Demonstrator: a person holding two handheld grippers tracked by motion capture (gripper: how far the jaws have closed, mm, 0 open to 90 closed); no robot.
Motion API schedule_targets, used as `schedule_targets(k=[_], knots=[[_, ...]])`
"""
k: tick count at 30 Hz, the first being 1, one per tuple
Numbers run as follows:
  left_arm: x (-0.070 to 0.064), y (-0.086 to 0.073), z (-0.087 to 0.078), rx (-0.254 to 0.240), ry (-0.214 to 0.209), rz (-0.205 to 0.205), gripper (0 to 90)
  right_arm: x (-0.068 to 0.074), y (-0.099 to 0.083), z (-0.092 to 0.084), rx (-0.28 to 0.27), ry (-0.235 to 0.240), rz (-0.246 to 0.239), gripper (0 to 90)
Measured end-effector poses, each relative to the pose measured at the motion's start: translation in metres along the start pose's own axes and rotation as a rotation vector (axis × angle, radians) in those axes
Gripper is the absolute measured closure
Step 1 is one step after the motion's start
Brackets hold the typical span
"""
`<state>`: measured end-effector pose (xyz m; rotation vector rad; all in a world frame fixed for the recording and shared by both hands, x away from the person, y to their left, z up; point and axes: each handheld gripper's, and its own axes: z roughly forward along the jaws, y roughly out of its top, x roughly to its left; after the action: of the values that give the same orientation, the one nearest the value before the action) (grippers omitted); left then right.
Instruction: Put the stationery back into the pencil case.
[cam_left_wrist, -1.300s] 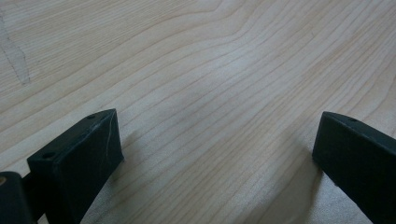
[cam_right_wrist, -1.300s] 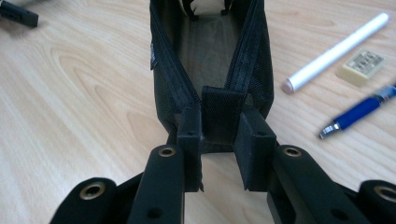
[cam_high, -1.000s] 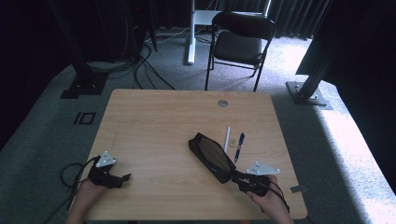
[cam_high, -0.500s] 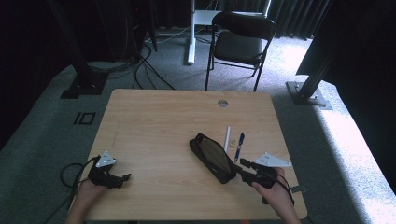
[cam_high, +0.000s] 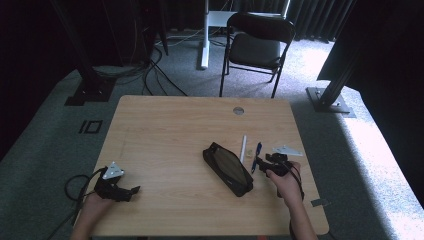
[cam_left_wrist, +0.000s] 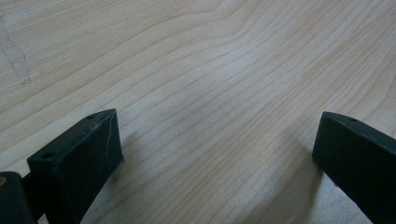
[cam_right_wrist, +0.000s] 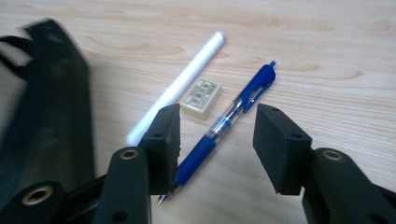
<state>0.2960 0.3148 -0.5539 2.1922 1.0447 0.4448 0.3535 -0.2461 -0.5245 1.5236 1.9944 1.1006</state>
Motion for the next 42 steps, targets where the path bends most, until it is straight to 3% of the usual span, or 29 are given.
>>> schedule_targets(k=[1,7,19,27,30,35,40,42], knots=[[0.0,0.0,0.0,0.0,0.0,0.0,1.6,-0.003,0.002,0.014,0.024,-0.027,0.006,50.9],[0.0,0.0,0.0,0.0,0.0,0.0,1.6,-0.006,0.004,0.038,0.084,-0.065,0.031,53.4],[0.0,0.0,0.0,0.0,0.0,0.0,1.6,-0.008,0.009,0.045,0.107,-0.125,0.037,62.5],[0.0,0.0,0.0,0.0,0.0,0.0,1.7,-0.011,0.013,0.043,0.13,-0.116,0.052,68.5],[0.0,0.0,0.0,0.0,0.0,0.0,1.6,-0.009,0.012,0.044,0.139,-0.079,0.088,76.6],[0.0,0.0,0.0,0.0,0.001,0.0,1.6,-0.008,0.011,0.044,0.135,-0.081,0.087,79.2],[0.0,0.0,0.0,0.0,0.004,-0.003,1.6,-0.012,0.01,0.042,0.128,-0.065,0.135,79.4],[0.0,0.0,0.0,0.0,0.005,-0.005,1.6,-0.013,0.01,0.041,0.123,-0.065,0.134,79.4]])
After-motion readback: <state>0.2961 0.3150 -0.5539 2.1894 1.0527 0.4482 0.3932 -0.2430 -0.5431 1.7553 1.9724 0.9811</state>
